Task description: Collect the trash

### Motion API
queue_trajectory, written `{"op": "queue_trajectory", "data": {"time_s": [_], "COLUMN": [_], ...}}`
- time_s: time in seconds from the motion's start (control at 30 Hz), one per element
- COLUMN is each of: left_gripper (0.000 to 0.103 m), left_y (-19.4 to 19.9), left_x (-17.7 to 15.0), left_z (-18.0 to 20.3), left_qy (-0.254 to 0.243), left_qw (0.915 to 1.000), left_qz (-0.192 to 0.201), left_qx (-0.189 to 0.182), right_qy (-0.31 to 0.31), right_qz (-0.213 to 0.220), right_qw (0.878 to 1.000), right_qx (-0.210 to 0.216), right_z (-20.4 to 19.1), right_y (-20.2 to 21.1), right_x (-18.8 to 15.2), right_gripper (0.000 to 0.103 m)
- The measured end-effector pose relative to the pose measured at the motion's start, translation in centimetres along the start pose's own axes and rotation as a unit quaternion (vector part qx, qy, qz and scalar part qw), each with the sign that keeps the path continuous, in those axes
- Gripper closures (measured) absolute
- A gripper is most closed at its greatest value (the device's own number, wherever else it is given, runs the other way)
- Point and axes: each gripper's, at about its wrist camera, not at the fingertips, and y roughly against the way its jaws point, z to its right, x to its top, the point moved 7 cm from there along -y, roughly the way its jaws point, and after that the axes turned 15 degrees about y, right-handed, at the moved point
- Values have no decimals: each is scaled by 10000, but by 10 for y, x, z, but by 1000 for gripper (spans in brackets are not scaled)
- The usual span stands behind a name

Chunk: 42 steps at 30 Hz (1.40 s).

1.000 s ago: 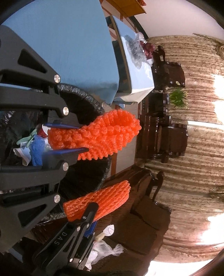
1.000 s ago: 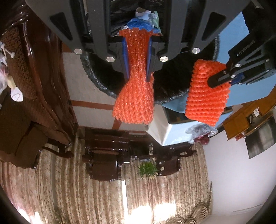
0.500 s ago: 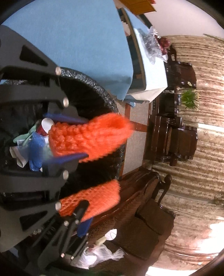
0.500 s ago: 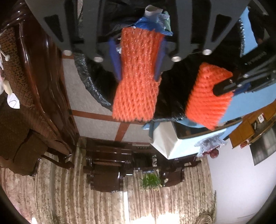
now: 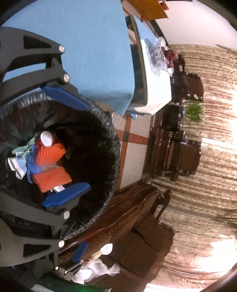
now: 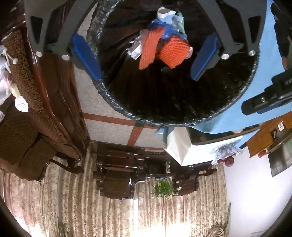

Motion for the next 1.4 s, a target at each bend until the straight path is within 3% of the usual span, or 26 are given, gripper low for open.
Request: {"op": "queue_trajectory", "data": {"time_s": [0.63, 1.1, 1.4], "left_gripper": [7, 6, 6], "left_y": [134, 228, 262], "left_x": [-10, -6, -4], "left_z": [-47, -44, -37], "left_qy": [-15, -19, -38], "left_qw": [9965, 9920, 9900], "left_qz": [519, 1023, 1234], "left_qx": [660, 740, 676], "right_qy": [58, 288, 387], "right_qz": [553, 1088, 1217], "right_qw": [9974, 9915, 9897], "right_qx": [467, 648, 641], "right_z": [-45, -76, -85], "right_y": [103, 194, 219], "right_x": [26, 40, 47], "right_gripper": [6, 6, 6]}}
